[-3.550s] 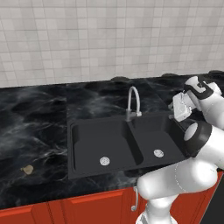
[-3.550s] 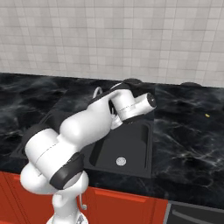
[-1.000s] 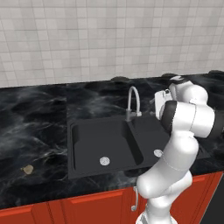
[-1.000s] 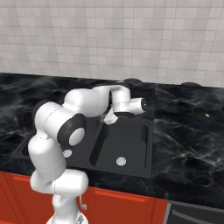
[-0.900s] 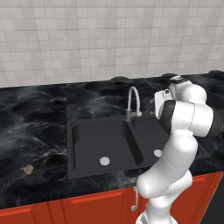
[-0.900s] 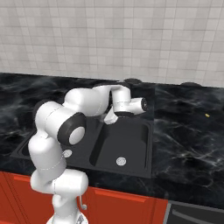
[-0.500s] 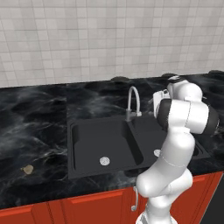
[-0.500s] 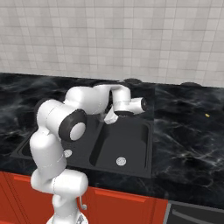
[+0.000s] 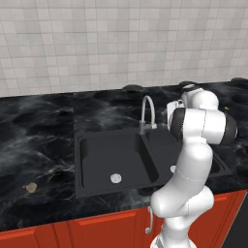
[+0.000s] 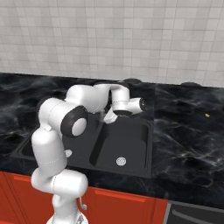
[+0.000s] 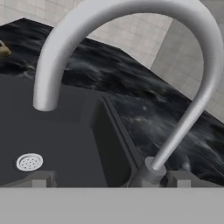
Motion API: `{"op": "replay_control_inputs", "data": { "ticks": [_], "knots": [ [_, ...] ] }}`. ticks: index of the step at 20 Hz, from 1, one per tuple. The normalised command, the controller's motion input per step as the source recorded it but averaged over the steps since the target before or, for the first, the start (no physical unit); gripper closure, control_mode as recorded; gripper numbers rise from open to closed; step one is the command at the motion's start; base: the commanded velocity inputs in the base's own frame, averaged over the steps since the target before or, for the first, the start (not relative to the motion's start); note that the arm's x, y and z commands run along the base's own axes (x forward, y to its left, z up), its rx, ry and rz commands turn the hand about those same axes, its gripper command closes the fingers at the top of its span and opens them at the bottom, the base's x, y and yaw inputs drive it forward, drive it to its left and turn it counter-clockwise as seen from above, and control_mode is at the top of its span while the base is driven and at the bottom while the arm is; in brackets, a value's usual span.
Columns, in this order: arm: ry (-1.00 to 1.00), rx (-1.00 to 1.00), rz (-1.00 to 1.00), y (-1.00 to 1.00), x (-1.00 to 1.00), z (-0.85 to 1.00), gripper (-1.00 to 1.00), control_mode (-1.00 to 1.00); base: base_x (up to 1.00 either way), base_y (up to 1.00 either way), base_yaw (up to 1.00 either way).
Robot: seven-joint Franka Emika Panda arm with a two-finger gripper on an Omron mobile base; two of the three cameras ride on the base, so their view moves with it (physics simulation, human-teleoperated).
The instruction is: Turn on the sink faucet. Then move the garlic from the counter to the sink. Turn off the sink. Move the vegetable from the sink to the pot next to the stove. Finally move the pot to the rear left burner.
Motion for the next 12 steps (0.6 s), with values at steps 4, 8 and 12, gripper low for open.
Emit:
{"op": "replay_control_inputs", "data": {
  "ticks": [4,8,12],
  "knots": [
    [0.0,0.0,0.0,0.0,0.21,-0.08,-1.0,-1.0,0.0,0.0,0.0],
    [0.0,0.0,0.0,0.0,0.16,-0.08,-1.0,-1.0,0.0,0.0,0.0],
    [0.0,0.0,0.0,0.0,0.12,-0.09,-1.0,-1.0,0.0,0.0,0.0]
  ]
}}
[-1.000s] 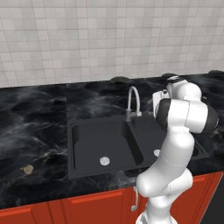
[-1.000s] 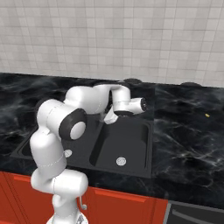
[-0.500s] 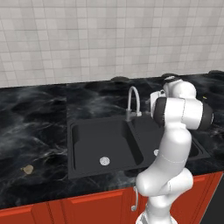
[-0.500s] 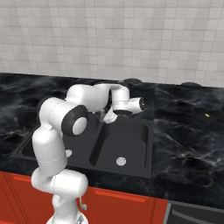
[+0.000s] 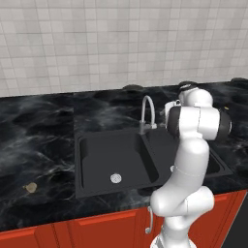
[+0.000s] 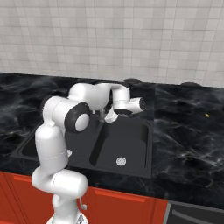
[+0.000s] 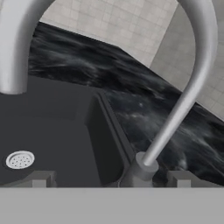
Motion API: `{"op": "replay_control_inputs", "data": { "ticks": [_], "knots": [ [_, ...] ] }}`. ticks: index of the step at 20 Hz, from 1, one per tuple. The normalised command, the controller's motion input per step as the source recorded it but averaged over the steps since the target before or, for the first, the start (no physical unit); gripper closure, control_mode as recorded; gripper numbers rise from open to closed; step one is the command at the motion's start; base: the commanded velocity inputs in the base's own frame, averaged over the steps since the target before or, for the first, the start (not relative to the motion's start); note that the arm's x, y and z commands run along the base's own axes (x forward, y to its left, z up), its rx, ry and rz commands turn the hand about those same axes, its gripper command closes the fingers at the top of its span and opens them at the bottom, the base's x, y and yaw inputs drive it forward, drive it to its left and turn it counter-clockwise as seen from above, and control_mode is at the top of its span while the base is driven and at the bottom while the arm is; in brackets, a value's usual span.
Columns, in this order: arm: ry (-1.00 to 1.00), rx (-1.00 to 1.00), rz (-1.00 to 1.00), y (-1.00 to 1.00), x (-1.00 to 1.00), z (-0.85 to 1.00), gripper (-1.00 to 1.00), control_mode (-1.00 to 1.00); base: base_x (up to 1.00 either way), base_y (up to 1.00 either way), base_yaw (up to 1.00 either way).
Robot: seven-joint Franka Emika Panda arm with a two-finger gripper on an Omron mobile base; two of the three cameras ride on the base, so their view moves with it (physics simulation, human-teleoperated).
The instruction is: Turn on the sink faucet. Then move the garlic from the counter to the sink. Turn off the sink. Move the vegetable from the sink to the pot next to the stove. Finally move the pot to the rear left burner.
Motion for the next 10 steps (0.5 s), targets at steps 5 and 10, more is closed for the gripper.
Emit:
{"op": "replay_control_inputs", "data": {
  "ticks": [5,10],
  "knots": [
    [0.0,0.0,0.0,0.0,0.16,-0.08,-1.0,-1.0,0.0,0.0,0.0],
    [0.0,0.0,0.0,-0.01,0.16,-0.1,-1.0,-1.0,0.0,0.0,0.0]
  ]
}}
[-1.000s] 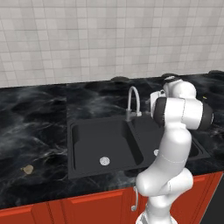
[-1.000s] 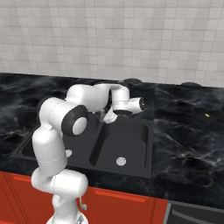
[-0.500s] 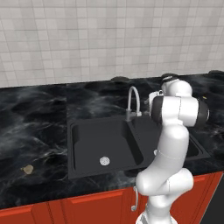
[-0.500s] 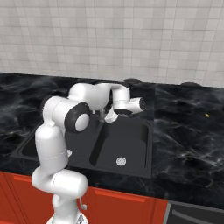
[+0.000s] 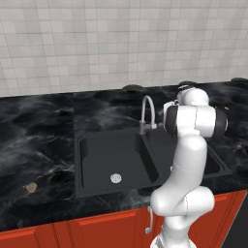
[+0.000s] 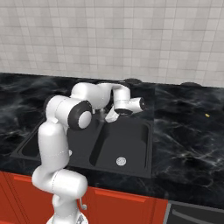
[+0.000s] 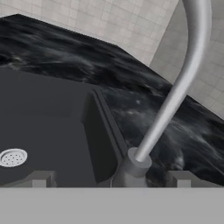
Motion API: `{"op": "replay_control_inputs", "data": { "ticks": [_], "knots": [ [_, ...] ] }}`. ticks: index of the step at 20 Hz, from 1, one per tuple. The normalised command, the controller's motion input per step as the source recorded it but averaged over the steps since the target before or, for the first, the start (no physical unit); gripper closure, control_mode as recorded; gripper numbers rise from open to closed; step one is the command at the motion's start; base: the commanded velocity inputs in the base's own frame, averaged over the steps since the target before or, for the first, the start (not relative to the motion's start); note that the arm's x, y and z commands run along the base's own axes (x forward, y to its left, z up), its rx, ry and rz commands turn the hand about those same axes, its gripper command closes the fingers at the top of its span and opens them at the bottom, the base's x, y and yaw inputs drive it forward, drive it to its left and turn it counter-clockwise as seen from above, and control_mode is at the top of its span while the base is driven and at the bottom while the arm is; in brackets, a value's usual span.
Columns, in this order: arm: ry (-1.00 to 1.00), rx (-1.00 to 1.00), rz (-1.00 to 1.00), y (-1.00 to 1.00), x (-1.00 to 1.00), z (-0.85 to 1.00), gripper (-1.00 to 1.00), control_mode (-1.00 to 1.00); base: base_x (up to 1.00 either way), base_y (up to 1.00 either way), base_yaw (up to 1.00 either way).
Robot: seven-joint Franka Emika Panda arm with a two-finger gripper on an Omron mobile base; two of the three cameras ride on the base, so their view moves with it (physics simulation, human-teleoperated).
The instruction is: Turn on the sink faucet. Then move the garlic from the counter to the sink. Turn off the sink. Move the vegetable from the sink to the pot next to the stove. Finally move the pot to the rear left burner.
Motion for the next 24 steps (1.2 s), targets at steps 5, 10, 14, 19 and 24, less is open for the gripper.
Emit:
{"op": "replay_control_inputs", "data": {
  "ticks": [5,10,14,19,24],
  "knots": [
    [0.0,0.0,0.0,0.0,0.1,-0.12,-1.0,-1.0,0.0,0.0,0.0],
    [0.0,0.0,0.0,-0.01,0.13,-0.1,-1.0,-1.0,0.0,0.0,0.0],
    [0.0,0.0,0.0,-0.02,0.17,-0.06,-1.0,-1.0,0.0,0.0,0.0],
    [0.0,0.0,0.0,-0.02,0.17,-0.07,-1.0,-1.0,0.0,0.0,0.0],
    [0.0,0.0,0.0,-0.03,0.12,-0.07,-1.0,-1.0,0.0,0.0,0.0]
  ]
}}
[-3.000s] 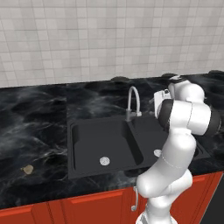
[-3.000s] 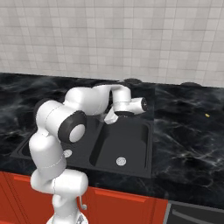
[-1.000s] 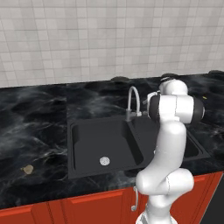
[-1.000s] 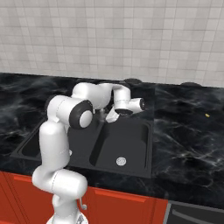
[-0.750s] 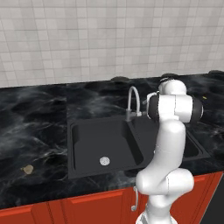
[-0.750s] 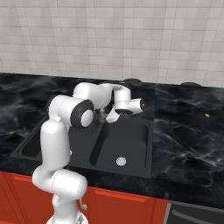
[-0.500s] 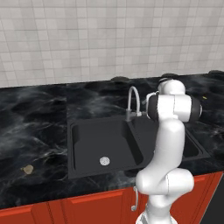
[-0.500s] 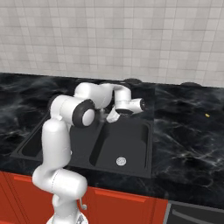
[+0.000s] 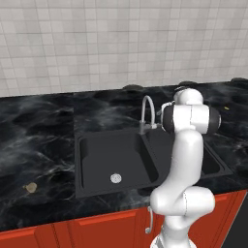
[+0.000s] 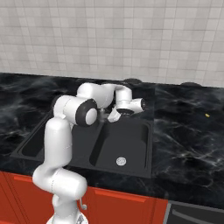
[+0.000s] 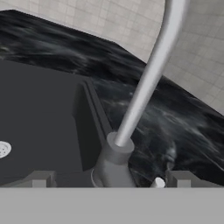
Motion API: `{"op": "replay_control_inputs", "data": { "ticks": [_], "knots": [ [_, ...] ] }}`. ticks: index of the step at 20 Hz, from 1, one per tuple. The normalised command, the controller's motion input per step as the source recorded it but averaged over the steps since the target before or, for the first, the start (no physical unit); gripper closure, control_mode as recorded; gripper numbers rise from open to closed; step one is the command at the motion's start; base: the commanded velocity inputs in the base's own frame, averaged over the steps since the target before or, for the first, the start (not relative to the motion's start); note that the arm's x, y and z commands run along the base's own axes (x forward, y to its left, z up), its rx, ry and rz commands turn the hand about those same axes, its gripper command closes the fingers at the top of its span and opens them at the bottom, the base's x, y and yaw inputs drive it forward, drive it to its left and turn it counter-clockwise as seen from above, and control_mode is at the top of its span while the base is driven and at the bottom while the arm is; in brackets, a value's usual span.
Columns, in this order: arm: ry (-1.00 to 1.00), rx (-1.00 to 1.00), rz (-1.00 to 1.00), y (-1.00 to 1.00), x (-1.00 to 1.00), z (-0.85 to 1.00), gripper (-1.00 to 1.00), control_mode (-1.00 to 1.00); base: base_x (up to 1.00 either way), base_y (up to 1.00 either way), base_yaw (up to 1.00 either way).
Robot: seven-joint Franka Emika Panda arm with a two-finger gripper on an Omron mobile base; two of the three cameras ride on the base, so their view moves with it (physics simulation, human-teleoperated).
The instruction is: Turn on the sink faucet. Then move the garlic from the counter to the sink. Turn off the sink. Move the vegetable from the sink to the pot next to the stove. Finally move the pot to the rear left burner.
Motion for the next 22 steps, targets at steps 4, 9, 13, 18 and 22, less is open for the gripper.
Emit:
{"op": "replay_control_inputs", "data": {
  "ticks": [4,9,13,18,22],
  "knots": [
    [0.0,0.0,0.0,-0.05,0.11,-0.1,-1.0,-1.0,0.0,0.0,0.0],
    [0.0,0.0,0.0,-0.03,0.09,-0.09,-1.0,-1.0,0.0,0.0,0.0],
    [0.0,0.0,0.0,0.0,0.07,-0.1,-1.0,-1.0,0.0,0.0,0.0],
    [0.0,0.0,0.0,0.0,0.01,-0.07,-1.0,-1.0,0.0,0.0,0.0],
    [0.0,0.0,0.0,0.0,0.0,-0.09,-1.0,-1.0,0.0,0.0,0.0]
  ]
}}
